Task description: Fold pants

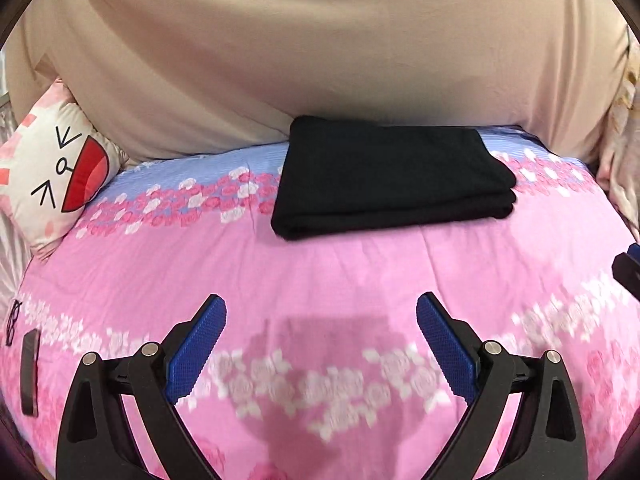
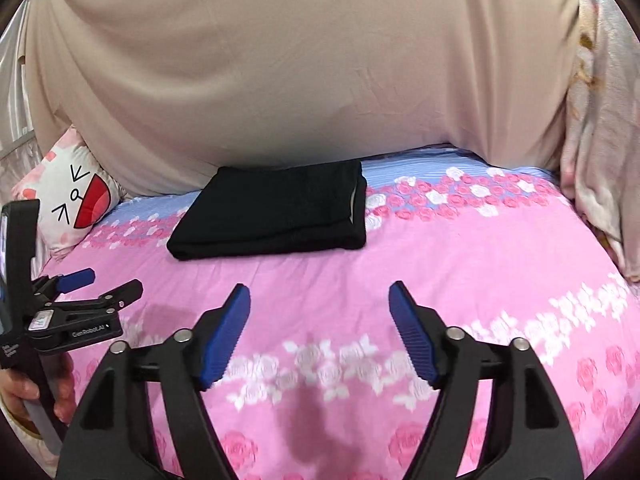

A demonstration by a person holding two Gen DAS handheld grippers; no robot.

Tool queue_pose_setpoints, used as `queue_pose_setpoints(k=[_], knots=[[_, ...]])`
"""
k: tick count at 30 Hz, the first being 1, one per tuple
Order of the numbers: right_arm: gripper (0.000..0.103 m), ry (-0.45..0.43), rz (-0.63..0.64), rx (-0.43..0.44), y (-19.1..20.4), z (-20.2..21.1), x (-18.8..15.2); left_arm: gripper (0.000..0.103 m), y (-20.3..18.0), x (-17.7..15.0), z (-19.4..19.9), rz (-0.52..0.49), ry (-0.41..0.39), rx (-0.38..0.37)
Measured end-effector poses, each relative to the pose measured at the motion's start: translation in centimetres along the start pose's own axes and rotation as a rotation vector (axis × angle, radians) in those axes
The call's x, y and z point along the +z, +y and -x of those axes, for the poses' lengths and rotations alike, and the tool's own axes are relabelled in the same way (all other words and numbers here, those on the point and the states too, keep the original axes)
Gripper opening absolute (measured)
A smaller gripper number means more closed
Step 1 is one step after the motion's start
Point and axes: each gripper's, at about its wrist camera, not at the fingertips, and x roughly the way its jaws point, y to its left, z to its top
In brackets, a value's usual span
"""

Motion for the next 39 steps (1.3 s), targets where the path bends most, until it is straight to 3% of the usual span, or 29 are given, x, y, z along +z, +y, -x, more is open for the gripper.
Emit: queue_pose_setpoints(k=[3, 6, 22, 39], knots=[[0.074, 0.008, -0.011, 0.002, 0.1, 1.0, -1.2, 0.095, -0.2, -1.0, 1.1, 0.005, 0.012, -0.010], [0.085, 0.005, -0.011, 0.003, 0.5, 1.9, -2.2, 0.095, -0.3, -2.0, 1.9, 0.012, 0.019, -0.012], [0.091, 0.059, -0.029, 0.014, 1.8, 3.1, -5.9, 0.095, -0.4, -6.2, 3.7, 0.021, 0.052, 0.004], [0.092, 0.116, -0.040, 0.012, 2.4, 2.6, -7.6, 0.095, -1.2, -7.7, 3.0, -0.002, 0.089, 0.005]])
